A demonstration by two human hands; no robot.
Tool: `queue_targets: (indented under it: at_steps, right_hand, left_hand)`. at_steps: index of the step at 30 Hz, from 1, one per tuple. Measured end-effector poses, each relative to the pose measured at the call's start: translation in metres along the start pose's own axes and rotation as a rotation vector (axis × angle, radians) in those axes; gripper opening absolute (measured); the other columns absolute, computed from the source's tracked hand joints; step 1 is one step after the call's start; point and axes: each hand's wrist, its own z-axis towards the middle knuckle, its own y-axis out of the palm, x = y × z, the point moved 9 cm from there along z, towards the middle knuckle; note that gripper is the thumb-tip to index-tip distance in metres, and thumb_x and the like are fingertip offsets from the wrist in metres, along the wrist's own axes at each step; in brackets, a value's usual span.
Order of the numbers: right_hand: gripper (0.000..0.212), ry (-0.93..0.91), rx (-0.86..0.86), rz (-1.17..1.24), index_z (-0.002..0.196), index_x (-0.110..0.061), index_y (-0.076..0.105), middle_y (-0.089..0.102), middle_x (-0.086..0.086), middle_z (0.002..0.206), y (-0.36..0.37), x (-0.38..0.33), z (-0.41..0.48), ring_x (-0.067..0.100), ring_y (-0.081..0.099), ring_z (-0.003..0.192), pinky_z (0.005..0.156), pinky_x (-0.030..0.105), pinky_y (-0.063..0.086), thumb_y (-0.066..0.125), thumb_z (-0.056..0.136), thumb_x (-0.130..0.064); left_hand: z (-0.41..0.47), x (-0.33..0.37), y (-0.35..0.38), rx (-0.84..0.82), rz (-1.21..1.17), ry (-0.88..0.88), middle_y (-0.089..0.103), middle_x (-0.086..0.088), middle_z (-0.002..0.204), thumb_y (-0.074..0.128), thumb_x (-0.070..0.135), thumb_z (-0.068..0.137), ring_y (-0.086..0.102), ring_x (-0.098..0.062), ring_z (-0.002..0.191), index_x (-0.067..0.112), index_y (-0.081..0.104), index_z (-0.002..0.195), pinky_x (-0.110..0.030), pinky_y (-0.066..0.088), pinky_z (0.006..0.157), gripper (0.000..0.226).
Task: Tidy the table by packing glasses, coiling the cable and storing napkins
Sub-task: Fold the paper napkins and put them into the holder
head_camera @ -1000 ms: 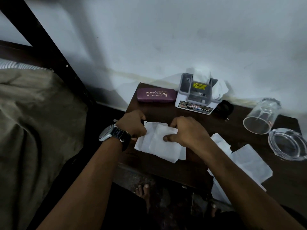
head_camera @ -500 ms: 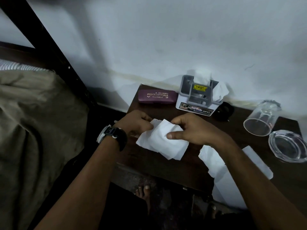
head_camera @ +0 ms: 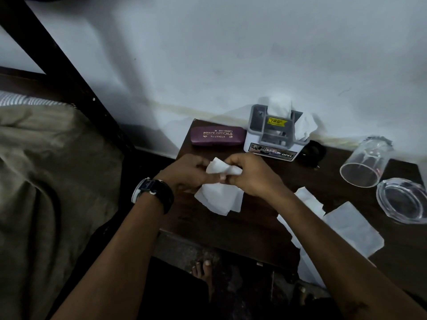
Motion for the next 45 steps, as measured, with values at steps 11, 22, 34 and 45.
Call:
queue_targets:
  at_steps: [11,22,34,45]
  right_hand:
    - [0.058,0.090,0.047,0.300,0.126,-0.025,0.067,0.071,-0.010,0.115,-0.009,0.009,-0.003,0.004,0.066,0.108,0.092,0.029,0.056,0.091,0.074,-0.030]
    - [0.051,0.164,-0.140,1.052,0.133,-0.012,0.063,0.073,0.007,0.129,-0.018,-0.013,-0.041,0.024,0.069,0.119,0.096,0.042,0.059,0.072,0.086,-0.029]
    - [0.019,0.262,0.114,0.741,0.116,-0.021,0.070,0.076,0.002,0.120,-0.055,0.011,-0.047,0.024,0.070,0.115,0.108,0.051,0.051,0.054,0.106,-0.024]
    - [0.046,0.177,0.312,0.612,0.074,-0.029,0.083,0.080,-0.008,0.089,-0.107,0.029,-0.060,0.015,0.074,0.093,0.074,0.028,0.062,0.067,0.084,0.013]
  left_hand:
    - [0.002,0.005,-0.012,0.086,-0.154,0.025,0.076,0.000,0.091,0.079,-0.006,0.081,0.073,-0.004,0.072,0.004,0.066,0.124,-0.018,0.059,0.061,0.046]
    - [-0.014,0.042,0.001,0.026,-0.739,0.124,0.075,-0.014,0.120,0.072,-0.002,0.087,0.075,-0.030,0.106,0.006,0.066,0.126,-0.040,0.064,0.078,0.040]
    - [-0.009,0.070,0.022,0.204,-0.560,0.174,0.071,-0.013,0.125,0.073,-0.006,0.087,0.069,-0.032,0.114,0.011,0.050,0.141,-0.054,0.055,0.101,0.061]
    - [-0.004,0.100,0.043,0.035,-0.733,0.209,0.079,0.002,0.113,0.049,-0.017,0.092,0.075,-0.016,0.104,0.022,0.057,0.127,-0.035,0.064,0.071,0.053]
